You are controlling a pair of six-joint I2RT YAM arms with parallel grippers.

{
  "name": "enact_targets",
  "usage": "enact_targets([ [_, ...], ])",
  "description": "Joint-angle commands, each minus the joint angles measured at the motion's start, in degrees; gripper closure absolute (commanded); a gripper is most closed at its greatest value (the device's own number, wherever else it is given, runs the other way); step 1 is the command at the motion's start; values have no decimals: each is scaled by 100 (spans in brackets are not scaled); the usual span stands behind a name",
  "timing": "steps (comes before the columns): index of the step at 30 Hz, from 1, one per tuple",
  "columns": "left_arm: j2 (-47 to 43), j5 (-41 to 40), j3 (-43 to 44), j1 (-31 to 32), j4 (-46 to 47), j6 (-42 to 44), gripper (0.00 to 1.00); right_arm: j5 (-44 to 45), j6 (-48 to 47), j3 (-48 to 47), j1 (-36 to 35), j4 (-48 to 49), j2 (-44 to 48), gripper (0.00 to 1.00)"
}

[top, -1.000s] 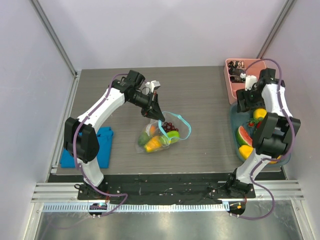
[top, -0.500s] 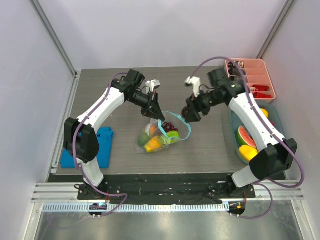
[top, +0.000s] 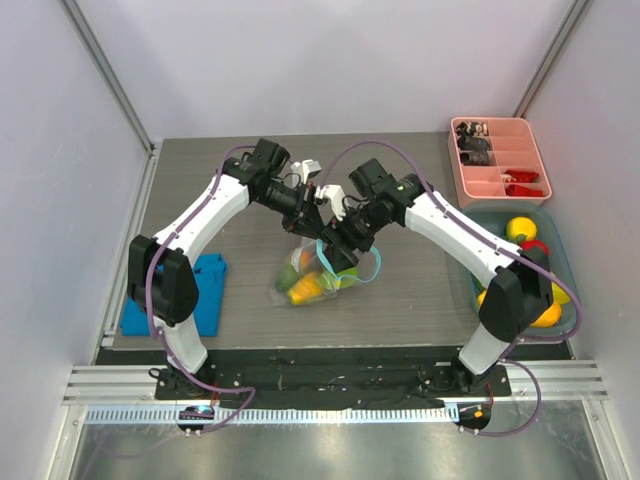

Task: Place the food in the zip-top bag and seal the zipper
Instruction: Place the fake fruit in the zipper food storage bag, then adjust the zipper food storage bag at the center of the board.

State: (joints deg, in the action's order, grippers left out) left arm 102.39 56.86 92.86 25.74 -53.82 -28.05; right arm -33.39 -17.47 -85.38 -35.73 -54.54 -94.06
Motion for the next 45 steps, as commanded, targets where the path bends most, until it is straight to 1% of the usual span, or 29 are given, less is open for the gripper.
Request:
enact_targets([
  [1, -96, 273, 66, -42, 30, 19, 100, 333, 271, -409, 83, 208, 10, 14],
  [4, -131, 273, 4, -77, 21, 45, 100, 52, 341, -234, 389, 190, 221, 7],
  [6, -123, 282, -13, -86, 21, 46, 100, -123, 315, -163, 557, 93, 423, 5],
  [8, -123, 299, -22, -86, 39, 46, 100, -282, 297, -119, 891, -64, 590, 5],
  [9, -123, 299, -14, -86, 47, 46, 100, -396, 402, -93, 1022, -74, 634, 5],
  [10, -123, 299, -13, -86, 47, 46, 100, -658, 481, 29, 1380, -65, 687, 5],
  [12, -123, 308, -5, -86, 56, 46, 100, -757, 726, 232, 1664, -48, 775, 7],
  [13, -123, 308, 13, -86, 56, 46, 100, -548, 780, 442, 1744, -30, 784, 11],
  [16, -123, 282, 13, -86, 56, 54, 100, -152, 1000, 916, 1850, 110, 810, 16],
  [18, -114, 256, 22, -95, 47, 54, 100, -185, 1158, 1146, 1841, 295, 784, 17],
  [21, -122, 238, 74, -95, -32, 98, 100, -344, 1369, 1471, 1850, 427, 688, 24],
  [24, -167, 159, 75, -86, -67, 159, 100, -633, 1519, 1700, 1841, 497, 468, 33],
  [25, -193, 106, 74, -86, -84, 186, 100, -756, 1536, 1770, 1850, 515, 372, 47],
  [26, -202, 62, 74, -86, -137, 256, 100, -861, 1528, 1780, 1841, 541, 327, 55],
  [27, -228, 1, 153, -86, -442, 370, 100, -1045, 1510, 1771, 1850, 541, 310, 63],
  [28, -246, -87, 214, -86, -601, 693, 100, -1134, 1475, 1693, 1859, 507, 309, 76],
  [29, -289, -288, 250, -86, -751, 809, 100, -1248, 1414, 1631, 1876, 445, 396, 85],
  [30, -420, -368, 207, -95, -892, 897, 100, -1606, 1413, 1561, 1911, 419, 467, 96],
  [31, -508, -473, 163, -86, -1015, 1003, 100, -1766, 1422, 1386, 1955, 383, 572, 99],
  [35, -1009, -1106, 74, -78, -1060, 943, 100, -2163, 1738, 867, 1955, 357, 1353, 99],
  [36, -1089, -1551, 153, -69, -1086, 925, 100, -2224, 1878, 744, 1964, 322, 1486, 99],
  [39, -1326, -2203, 653, 71, -1314, 968, 100, -2356, 2063, 200, 1955, 129, 1855, 99],
  [41, -1493, -2398, 900, 221, -1472, 1178, 99, -2488, 2134, 40, 1894, -73, 1926, 99],
  [42, -1511, -2582, 935, 421, -1552, 1266, 97, -2497, 2152, 5, 1859, -135, 1953, 99],
  [43, -1468, -2731, 944, 528, -1657, 1346, 96, -2462, 2126, 13, 1833, -162, 1962, 99],
  [45, -1293, -2986, 866, 721, -2026, 1661, 97, -2305, 2003, 92, 1727, -214, 1918, 99],
])
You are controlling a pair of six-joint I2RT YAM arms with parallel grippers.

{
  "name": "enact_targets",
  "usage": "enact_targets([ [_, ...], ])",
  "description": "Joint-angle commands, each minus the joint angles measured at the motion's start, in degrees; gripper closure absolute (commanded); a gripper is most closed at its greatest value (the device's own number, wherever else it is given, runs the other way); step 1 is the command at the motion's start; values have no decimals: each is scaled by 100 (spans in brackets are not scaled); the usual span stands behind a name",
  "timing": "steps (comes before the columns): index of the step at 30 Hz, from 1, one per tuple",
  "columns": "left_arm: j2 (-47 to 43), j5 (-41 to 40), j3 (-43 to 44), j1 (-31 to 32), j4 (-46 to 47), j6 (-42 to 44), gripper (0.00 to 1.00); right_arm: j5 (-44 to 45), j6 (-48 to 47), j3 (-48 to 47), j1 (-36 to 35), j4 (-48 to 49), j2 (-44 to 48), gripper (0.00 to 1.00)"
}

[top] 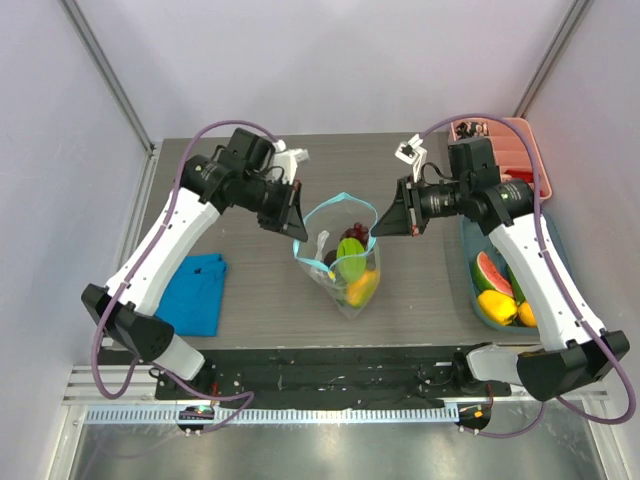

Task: Place the food in the zip-top bag and seal the zipper
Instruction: Adjust the zipper food storage bag at the center of the board.

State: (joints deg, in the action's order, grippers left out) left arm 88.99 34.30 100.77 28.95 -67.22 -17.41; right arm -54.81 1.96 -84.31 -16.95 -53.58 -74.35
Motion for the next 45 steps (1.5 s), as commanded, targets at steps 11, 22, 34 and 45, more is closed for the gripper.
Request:
enact_targets([
  [11, 690, -1083, -146, 366, 138, 722, 100, 699, -644, 258, -160, -284, -581, 99],
  [22, 408, -716, -603, 155, 773, 993, 100, 1279, -855, 266, -63, -214, -599, 84],
  [34, 637, -38, -444, -135, 438, 1662, 100, 1384, -1391, -946, 1623, -943, -967, 6],
  [45, 1164, 138, 135, -267, 113, 1943, 100, 3112, -2875, -1131, 3725, -1182, -1775, 2],
])
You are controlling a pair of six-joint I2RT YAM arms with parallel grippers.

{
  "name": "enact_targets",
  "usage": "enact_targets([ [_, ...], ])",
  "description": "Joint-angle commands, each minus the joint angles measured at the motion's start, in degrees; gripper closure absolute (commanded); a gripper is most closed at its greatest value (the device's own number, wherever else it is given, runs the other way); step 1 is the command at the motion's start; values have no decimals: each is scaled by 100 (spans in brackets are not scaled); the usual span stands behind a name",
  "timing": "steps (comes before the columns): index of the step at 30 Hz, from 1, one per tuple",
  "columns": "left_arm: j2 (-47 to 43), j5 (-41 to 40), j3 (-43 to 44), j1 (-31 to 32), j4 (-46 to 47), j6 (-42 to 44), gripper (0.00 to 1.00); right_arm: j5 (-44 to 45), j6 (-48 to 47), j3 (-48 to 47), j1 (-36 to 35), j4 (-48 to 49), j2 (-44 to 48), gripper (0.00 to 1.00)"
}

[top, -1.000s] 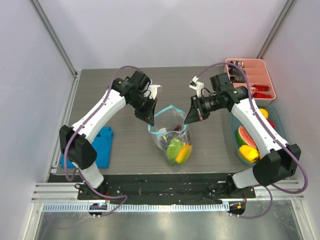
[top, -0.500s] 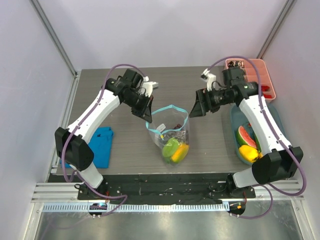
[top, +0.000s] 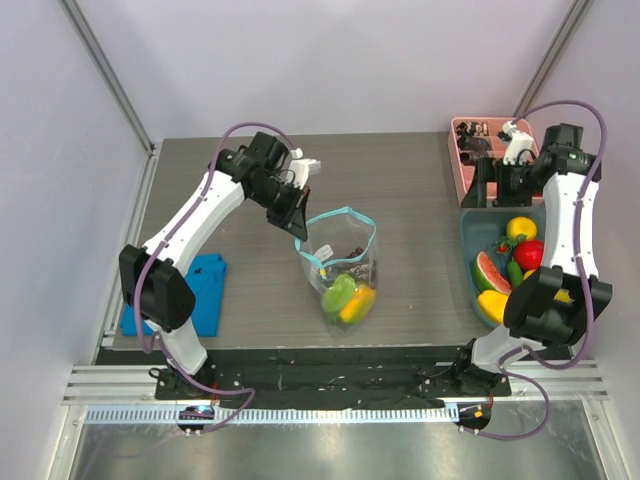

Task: Place the food in the zip-top bag and seal the zipper
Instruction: Adjust the zipper food storage bag at the center of the board, then pick up the fake fruit from the bin.

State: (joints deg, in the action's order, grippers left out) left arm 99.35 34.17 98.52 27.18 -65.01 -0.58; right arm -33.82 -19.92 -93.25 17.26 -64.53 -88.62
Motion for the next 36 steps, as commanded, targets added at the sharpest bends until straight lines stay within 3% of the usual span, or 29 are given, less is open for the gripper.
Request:
enact_targets([
  [1, 137, 134, 378, -99, -134, 260, 100, 1253, -680, -246, 383, 27, -427, 3],
  [8, 164, 98, 449, -169, -108, 278, 100, 2731, -426, -212, 630, 958, -1017, 5],
  [12, 181, -16, 527, -160, -73, 198, 100, 2925, -275, 131, 647, 1845, -1210, 7],
  [17, 137, -296, 563, -169, -82, 181, 100, 3171, -302, 167, 717, 2146, -1763, 8],
  [36, 155, -579, 458, -169, 102, -258, 100, 3769, 138, 1134, 841, 3676, -2203, 8],
])
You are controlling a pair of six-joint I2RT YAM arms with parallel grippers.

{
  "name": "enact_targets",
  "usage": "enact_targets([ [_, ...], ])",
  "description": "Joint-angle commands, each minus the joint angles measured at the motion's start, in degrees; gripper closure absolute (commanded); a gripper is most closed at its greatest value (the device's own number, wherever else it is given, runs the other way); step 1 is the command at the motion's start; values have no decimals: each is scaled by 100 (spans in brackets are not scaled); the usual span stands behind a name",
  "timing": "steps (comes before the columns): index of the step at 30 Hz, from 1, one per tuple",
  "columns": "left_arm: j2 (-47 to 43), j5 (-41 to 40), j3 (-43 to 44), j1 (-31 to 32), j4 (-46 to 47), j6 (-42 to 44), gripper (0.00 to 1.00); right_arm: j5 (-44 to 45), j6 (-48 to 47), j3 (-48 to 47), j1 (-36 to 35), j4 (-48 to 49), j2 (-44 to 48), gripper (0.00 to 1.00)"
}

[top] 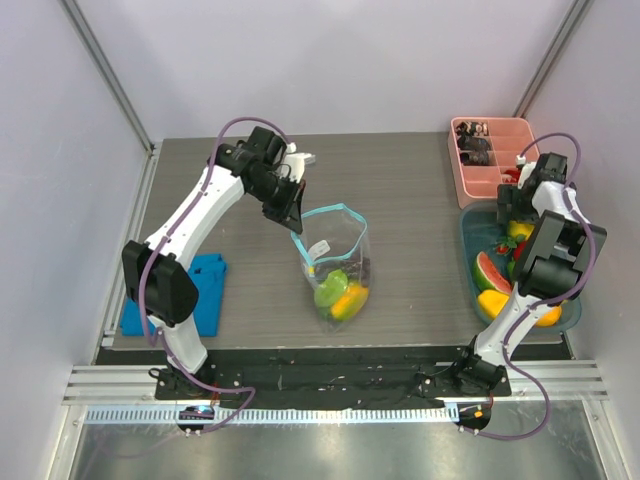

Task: Place the food in the zip-top bag and seal the zipper
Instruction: Pick up the fake fruit from the bin.

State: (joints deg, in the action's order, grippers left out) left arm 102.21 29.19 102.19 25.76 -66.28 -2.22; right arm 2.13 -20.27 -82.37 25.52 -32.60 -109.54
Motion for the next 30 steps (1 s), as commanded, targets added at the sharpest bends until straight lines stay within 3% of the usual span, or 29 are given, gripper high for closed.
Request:
enact_targets([
  [1, -149, -89, 73, -27, 256, -112, 100, 148, 208, 37, 15, 474, -173, 9],
  [5, -158, -28, 64, -36, 247, -121, 100, -28, 339, 37, 15, 474, -270, 9],
  [8, -158, -10, 47, -36, 239, -95, 100, -134, 366, 45, 15, 465, -235, 14],
  [17, -211, 43, 29, -36, 291, -60, 100, -757, 410, -16, 23, 62, 494, 58],
  [21, -237, 131, 38, -27, 300, -59, 100, -1196, 419, -297, 15, -430, 863, 66],
  [25, -246, 245, 20, -27, 291, -42, 100, -2285, 506, -744, -20, -1063, 1310, 70],
  [26, -246, 271, 11, -36, 291, -42, 100, -3062, 498, -833, -47, -1386, 1390, 70],
  [29, -246, 377, 2, -36, 274, -15, 100, -4451, 585, -1079, -362, -1819, 1803, 70],
  [30, -246, 403, 2, -36, 274, -15, 100, -4658, 664, -1141, -764, -1846, 1952, 70],
])
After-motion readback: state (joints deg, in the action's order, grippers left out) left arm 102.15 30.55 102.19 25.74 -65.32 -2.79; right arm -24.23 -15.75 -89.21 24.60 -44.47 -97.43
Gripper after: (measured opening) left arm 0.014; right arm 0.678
